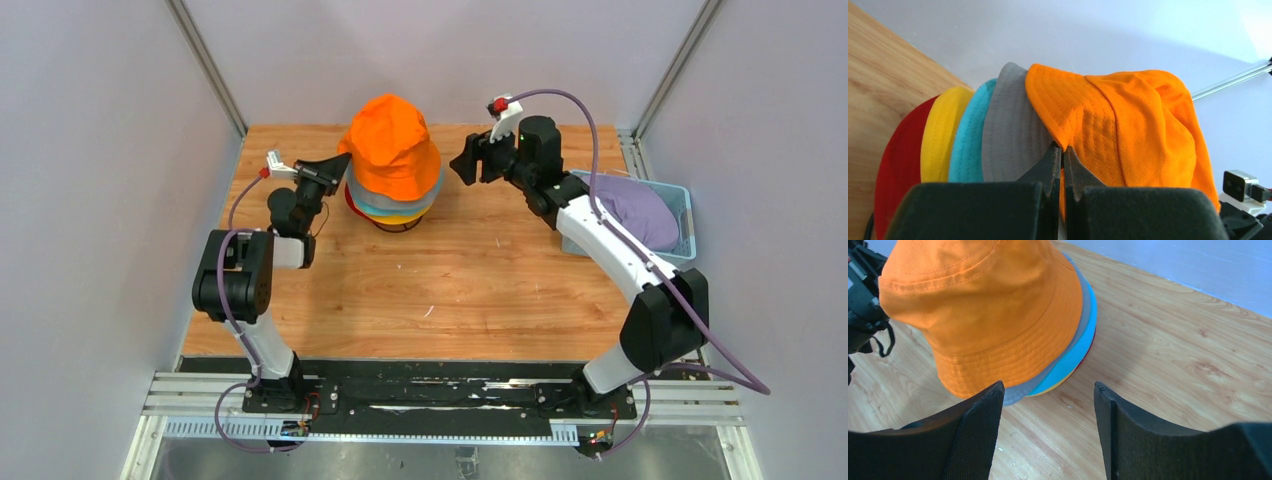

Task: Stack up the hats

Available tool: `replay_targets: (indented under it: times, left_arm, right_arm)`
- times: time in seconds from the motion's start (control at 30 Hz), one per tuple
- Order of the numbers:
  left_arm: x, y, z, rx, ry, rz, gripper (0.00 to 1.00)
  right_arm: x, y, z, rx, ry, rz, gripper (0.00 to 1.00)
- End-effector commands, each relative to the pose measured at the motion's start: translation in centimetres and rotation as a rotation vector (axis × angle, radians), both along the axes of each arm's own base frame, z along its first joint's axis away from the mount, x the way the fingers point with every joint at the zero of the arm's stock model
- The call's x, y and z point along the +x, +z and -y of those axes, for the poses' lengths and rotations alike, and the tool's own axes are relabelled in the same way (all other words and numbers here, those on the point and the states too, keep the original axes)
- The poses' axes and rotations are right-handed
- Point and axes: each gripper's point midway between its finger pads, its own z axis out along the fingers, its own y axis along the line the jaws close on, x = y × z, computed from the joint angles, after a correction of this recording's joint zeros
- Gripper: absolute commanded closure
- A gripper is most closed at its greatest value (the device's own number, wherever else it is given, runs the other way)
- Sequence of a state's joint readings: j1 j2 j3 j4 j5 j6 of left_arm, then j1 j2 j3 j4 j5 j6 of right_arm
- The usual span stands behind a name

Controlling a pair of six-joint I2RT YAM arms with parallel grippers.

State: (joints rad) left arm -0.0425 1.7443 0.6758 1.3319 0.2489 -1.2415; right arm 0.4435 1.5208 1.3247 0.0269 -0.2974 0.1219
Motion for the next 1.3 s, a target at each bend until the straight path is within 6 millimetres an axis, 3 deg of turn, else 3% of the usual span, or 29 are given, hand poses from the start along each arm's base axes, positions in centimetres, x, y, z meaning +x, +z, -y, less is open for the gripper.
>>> replay_targets:
  times: [0.0,0.3,0.8,1.27]
  left_arm:
    - [2.3,-1.2,-0.4,0.051,0.005,-0.034,1.00]
    - [6.2,-4.1,-1.1,0.067,-0.018,-0.092,1.00]
    - [6.5,-0.8,-0.4,0.061,-0.078,0.028,1.00]
    - [6.5,-0.3,-0.3,0.068,-0.088,0.037,1.00]
  right_arm:
    - [0.8,0.0,-0.6,0.061,0.034,-0.002,0.35]
    - [1.3,-1.3,-2.1,0.144,0.102,-0.057,0.35]
    - [2.1,-1.5,-5.8,0.553,0.388,-0.192,0.41]
    - [1.5,-2.6,-6.5,0.684,0.443,-0.270,0.44]
